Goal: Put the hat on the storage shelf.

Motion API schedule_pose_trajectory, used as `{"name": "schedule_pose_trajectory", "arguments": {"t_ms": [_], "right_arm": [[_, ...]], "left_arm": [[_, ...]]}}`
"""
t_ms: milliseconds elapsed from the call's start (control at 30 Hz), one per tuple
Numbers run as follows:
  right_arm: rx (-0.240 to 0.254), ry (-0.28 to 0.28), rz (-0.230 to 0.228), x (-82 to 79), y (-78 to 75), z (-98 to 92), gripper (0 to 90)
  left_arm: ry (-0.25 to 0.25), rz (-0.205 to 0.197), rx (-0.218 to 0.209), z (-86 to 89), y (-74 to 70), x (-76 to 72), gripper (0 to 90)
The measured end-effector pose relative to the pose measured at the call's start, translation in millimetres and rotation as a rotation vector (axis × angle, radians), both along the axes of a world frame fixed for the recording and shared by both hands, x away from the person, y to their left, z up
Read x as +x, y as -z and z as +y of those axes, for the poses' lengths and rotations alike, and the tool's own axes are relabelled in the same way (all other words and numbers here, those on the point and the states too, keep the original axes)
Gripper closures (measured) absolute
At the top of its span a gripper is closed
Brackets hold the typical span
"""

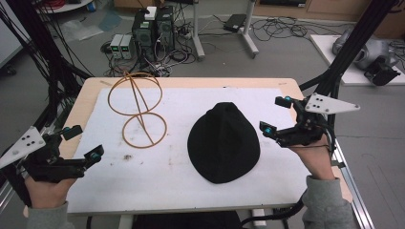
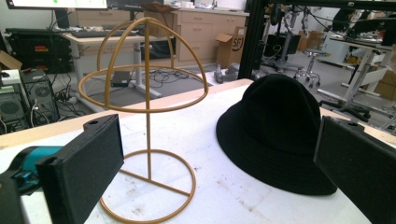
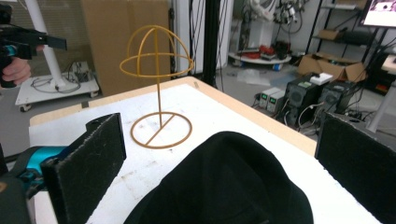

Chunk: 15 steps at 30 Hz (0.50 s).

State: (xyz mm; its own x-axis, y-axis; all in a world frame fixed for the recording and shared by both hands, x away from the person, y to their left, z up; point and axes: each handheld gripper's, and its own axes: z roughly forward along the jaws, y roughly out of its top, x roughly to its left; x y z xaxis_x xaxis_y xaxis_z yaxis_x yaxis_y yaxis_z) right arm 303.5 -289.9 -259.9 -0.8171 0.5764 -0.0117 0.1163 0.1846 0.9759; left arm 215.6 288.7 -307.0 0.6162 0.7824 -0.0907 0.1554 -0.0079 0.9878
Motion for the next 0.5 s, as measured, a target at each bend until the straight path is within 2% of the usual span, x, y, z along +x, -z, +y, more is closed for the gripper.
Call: {"name": "schedule_pose_trajectory", "arguments": {"t_ms": [100,133,367,500], "right_arm": [[-0.022,-0.014,0.010,8.6,-1.1,11.1,0.9],[-0.035,-0.034,0.022,14.3,-1.1,18.7,0.9],[-0.059,-0.062,0.030,28.8,-0.9,44.9,0.9],[-0.067,-0.062,0.030,34.9,0.1,53.8,0.9]], "left_arm": [[0.001,0.001,0.002,0.6,-0.2,-1.1,1.8],[-0.002,0.002,0.002,1.0,-0.3,-1.7,1.8],[-0.002,0.001,0.002,2.8,-0.9,-5.2,1.8],[-0.001,0.001,-0.002,3.4,-1.0,-6.7,1.8]]}}
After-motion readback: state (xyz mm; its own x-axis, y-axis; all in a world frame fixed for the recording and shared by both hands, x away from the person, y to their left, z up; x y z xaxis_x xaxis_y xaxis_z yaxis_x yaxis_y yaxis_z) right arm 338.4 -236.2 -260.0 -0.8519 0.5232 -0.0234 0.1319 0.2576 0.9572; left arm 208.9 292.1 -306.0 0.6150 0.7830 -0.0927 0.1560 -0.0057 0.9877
